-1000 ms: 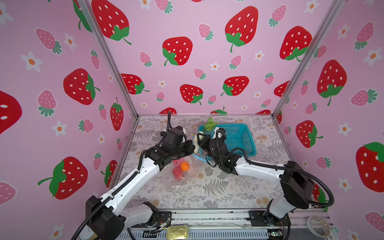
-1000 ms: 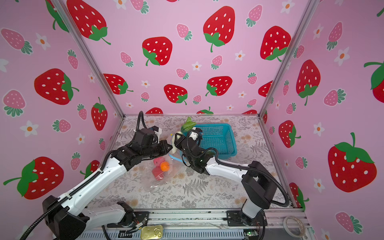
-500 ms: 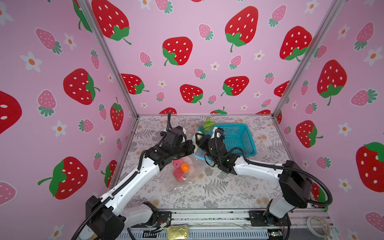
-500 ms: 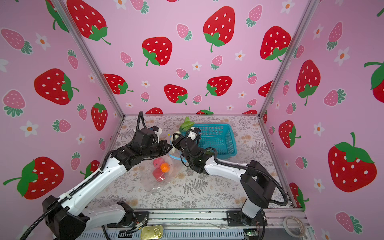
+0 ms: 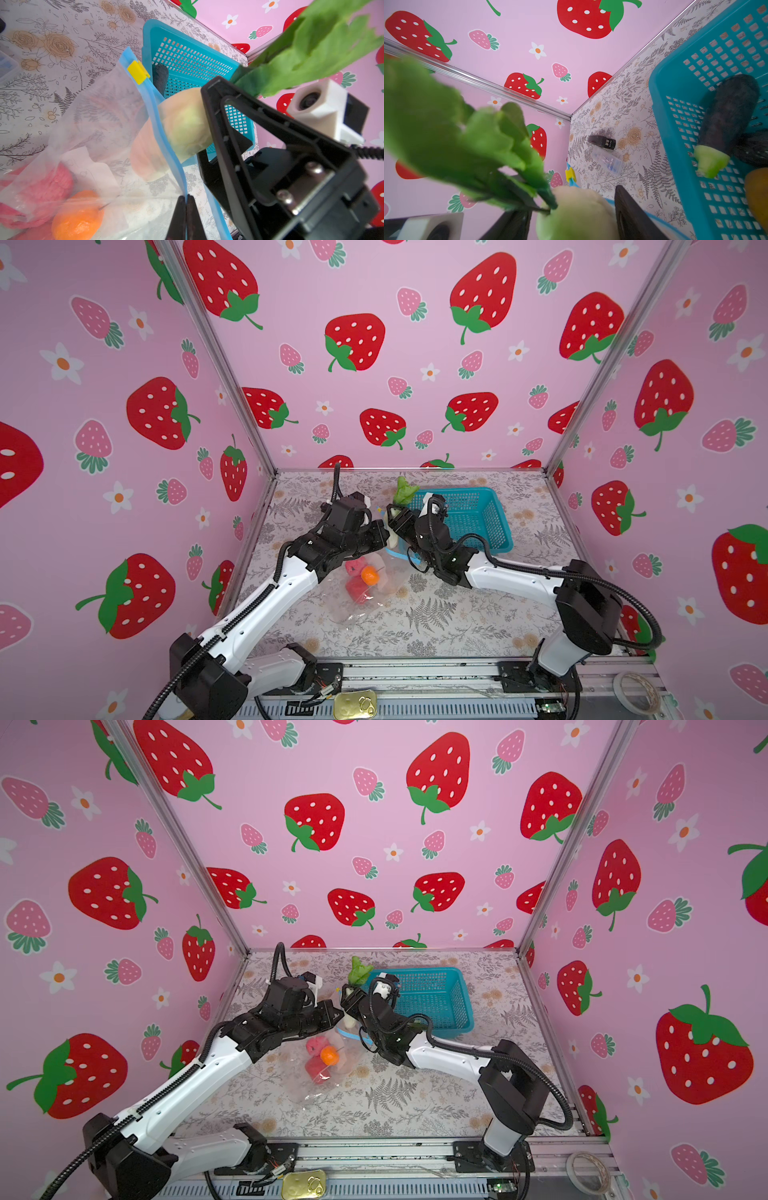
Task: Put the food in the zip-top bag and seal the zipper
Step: 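Lower the white radish into the bag opening with the right gripper, then open the right gripper to release the white radish into the bag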
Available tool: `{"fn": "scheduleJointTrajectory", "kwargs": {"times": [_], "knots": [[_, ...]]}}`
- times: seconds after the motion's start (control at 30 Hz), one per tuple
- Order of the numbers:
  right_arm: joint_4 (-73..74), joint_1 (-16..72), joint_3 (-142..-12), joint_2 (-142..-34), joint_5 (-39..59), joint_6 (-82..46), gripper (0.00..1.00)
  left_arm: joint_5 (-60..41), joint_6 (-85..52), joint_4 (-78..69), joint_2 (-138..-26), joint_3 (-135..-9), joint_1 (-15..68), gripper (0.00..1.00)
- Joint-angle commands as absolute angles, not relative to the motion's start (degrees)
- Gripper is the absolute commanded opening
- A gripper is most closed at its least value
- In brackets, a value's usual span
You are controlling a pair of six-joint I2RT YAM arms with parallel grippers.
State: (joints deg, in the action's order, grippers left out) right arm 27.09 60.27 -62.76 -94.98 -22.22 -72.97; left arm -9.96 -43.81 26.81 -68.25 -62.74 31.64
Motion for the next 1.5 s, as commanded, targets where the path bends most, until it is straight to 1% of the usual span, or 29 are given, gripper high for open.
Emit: {"fn": "scheduleJointTrajectory", "kwargs": {"times": [0.0, 0.17, 0.4, 0.67, 0.83, 0.93, 1.07, 1.17, 1.3, 1.47], "knots": [[28.45, 60.82, -64.42, -95.19, -22.23, -73.34, 0.68, -10.11, -43.91, 25.49, -67.15, -62.4, 31.36, 0.0], [28.15, 60.82, -64.38, -94.47, -22.72, -72.87, 0.75, -10.11, -43.95, 25.45, -67.06, -62.28, 31.31, 0.0], [27.97, 60.76, -64.27, -93.89, -23.34, -72.08, 0.79, -10.11, -44.03, 25.3, -67.04, -62.09, 31.29, 0.0], [27.4, 60.22, -63.55, -91.58, -24.48, -69.55, 0.8, -10.02, -44.12, 25.14, -67.15, -62.03, 31.05, 0.0], [22.93, 59.32, -65.35, -89.32, -22.5, -63.37, 0.8, -10.09, -44.0, 25.16, -67.21, -61.9, 31.05, 0.0], [20.02, 58.01, -65.89, -87.55, -17.51, -57.6, 0.78, -10.11, -43.82, 25.55, -66.93, -62.23, 30.88, 0.0], [12.97, 54.61, -66.56, -85.72, -6.43, -52.03, 0.75, -10.1, -43.38, 26.43, -66.38, -62.9, 30.68, 0.0], [5.87, 50.87, -66.85, -85.52, 1.51, -52.29, 0.72, -9.89, -42.75, 27.32, -66.11, -63.84, 30.59, 0.0], [0.45, 45.52, -66.25, -86.25, 13.33, -54.14, 0.69, -9.8, -42.4, 27.64, -65.66, -64.18, 30.37, 0.0], [-2.94, 42.63, -66.99, -88.85, 23.09, -54.0, 0.67, -9.79, -42.31, 27.77, -65.22, -64.59, 30.48, 0.0]]}}
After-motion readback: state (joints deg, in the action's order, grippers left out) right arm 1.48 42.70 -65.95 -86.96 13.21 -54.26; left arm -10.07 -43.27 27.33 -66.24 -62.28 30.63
